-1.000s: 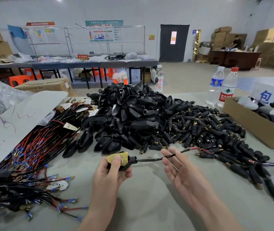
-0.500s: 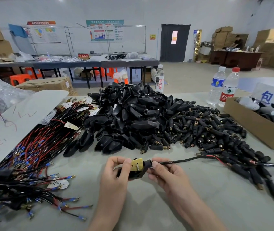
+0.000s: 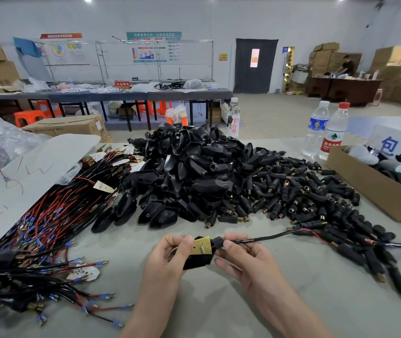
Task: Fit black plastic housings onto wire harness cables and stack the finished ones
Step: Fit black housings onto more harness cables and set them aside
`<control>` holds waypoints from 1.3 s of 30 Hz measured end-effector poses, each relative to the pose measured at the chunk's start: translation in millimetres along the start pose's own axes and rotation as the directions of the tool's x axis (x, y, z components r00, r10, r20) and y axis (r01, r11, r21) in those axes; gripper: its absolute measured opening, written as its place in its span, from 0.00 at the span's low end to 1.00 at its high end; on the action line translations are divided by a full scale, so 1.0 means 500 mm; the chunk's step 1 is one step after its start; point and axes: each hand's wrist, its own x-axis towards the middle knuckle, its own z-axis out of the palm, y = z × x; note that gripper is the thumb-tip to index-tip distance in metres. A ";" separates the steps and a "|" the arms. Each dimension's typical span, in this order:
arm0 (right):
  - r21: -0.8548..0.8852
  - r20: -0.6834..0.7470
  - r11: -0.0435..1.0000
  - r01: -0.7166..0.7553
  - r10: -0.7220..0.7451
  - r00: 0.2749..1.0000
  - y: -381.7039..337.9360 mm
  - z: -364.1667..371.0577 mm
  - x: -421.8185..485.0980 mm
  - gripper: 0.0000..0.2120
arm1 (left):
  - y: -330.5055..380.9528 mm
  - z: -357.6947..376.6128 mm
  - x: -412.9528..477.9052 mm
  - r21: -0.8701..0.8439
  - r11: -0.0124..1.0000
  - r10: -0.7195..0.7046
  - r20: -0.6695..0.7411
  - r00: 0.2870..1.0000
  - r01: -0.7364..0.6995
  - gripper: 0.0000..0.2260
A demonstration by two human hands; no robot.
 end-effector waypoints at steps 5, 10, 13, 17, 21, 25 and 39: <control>0.035 0.059 0.998 -0.059 0.057 0.997 0.011 0.005 -0.002 0.14 | -0.001 0.012 -0.001 -0.019 1.000 0.005 0.023 1.000 -0.004 0.15; -0.006 0.042 1.000 -0.007 0.007 0.999 0.011 0.006 0.001 0.12 | 0.003 0.008 -0.001 0.051 0.997 0.056 -0.011 0.998 -0.055 0.13; -0.045 0.057 0.998 0.046 -0.044 0.997 0.000 0.011 -0.005 0.11 | 0.003 0.003 0.001 0.008 1.000 0.029 -0.023 0.999 -0.028 0.18; -0.017 0.081 1.000 0.019 -0.017 0.997 0.001 0.016 -0.006 0.11 | -0.006 0.012 0.000 -0.098 0.994 -0.045 -0.004 0.999 0.044 0.12; 0.021 0.111 0.999 -0.050 0.047 0.993 0.008 0.014 -0.006 0.17 | -0.008 0.015 -0.006 0.087 0.988 0.135 -0.065 0.989 -0.130 0.08; 0.047 0.103 0.997 -0.065 0.060 0.993 0.010 0.008 -0.003 0.21 | 0.006 0.014 -0.017 0.148 0.966 0.214 0.016 0.977 -0.214 0.11; -0.006 0.012 0.996 0.088 -0.088 0.996 -0.002 -0.004 0.005 0.20 | 0.002 -0.006 0.000 0.110 0.989 0.092 0.081 0.992 -0.100 0.11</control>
